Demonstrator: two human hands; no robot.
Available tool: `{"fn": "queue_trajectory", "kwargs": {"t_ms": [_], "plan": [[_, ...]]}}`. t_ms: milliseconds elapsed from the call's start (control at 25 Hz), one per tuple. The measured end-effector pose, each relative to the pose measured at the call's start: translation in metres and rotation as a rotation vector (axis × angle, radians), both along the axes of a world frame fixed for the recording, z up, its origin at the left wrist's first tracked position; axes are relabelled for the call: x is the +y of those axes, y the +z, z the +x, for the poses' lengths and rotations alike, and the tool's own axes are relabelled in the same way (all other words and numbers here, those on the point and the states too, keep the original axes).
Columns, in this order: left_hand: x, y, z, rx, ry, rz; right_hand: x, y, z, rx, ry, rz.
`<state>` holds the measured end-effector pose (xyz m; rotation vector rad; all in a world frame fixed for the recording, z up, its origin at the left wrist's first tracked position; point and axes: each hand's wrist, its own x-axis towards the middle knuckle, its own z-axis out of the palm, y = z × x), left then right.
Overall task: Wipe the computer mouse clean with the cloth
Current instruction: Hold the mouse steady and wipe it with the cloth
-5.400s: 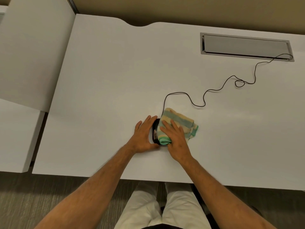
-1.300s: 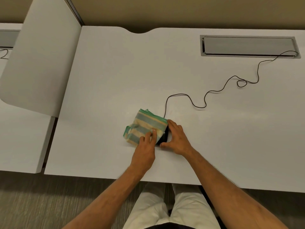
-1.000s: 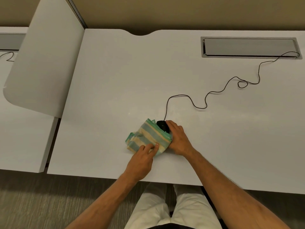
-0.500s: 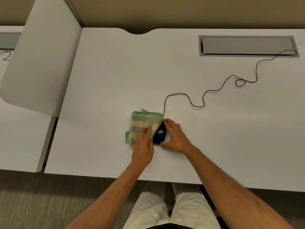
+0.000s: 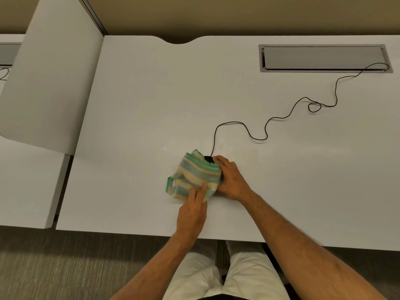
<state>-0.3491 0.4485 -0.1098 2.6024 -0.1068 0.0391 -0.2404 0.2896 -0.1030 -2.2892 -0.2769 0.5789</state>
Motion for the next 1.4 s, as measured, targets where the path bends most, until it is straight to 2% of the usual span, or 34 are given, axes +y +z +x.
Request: {"fn": "queue_trajectory", "kwargs": {"t_ms": [80, 160, 280, 320, 360, 440, 600, 680, 760, 960, 1080, 1280, 1400], "plan": [[-0.008, 0.011, -0.002, 0.055, 0.054, -0.158, -0.002, -0.003, 0.0, -0.003, 0.014, -0.002], [-0.01, 0.025, 0.008, 0.124, 0.249, -0.391, -0.003, -0.001, 0.001, 0.005, -0.002, 0.007], [0.002, 0.053, 0.039, 0.062, 0.611, -0.68, -0.002, 0.003, 0.001, 0.03, -0.016, -0.009], [0.006, 0.061, 0.054, 0.033, 0.669, -0.726, -0.002, 0.003, 0.001, 0.03, -0.02, -0.017], [0.008, 0.065, 0.069, 0.009, 0.68, -0.736, -0.001, 0.002, 0.0, 0.032, -0.024, -0.019], [0.006, 0.069, 0.096, -0.01, 0.58, -0.635, -0.001, 0.001, 0.0, 0.044, -0.03, -0.01], [-0.001, 0.037, 0.116, 0.164, 0.177, -0.306, -0.001, 0.003, 0.001, 0.027, -0.044, 0.02], [0.001, 0.022, 0.116, 0.219, 0.067, -0.148, 0.001, 0.004, 0.0, 0.035, -0.062, 0.037], [0.006, 0.02, 0.117, 0.199, 0.071, -0.147, 0.002, 0.005, 0.0, 0.038, -0.073, 0.033], [0.015, 0.031, 0.08, 0.207, 0.205, -0.34, 0.003, 0.006, -0.001, 0.042, -0.068, 0.022], [0.016, 0.027, 0.055, 0.194, 0.25, -0.329, 0.002, 0.005, 0.0, 0.045, -0.055, 0.01], [0.027, 0.03, 0.052, 0.3, 0.275, -0.279, -0.001, 0.003, 0.002, 0.081, -0.028, 0.006], [0.029, 0.049, 0.074, 0.23, 0.428, -0.334, 0.0, 0.004, 0.002, 0.089, -0.039, -0.002]]}}
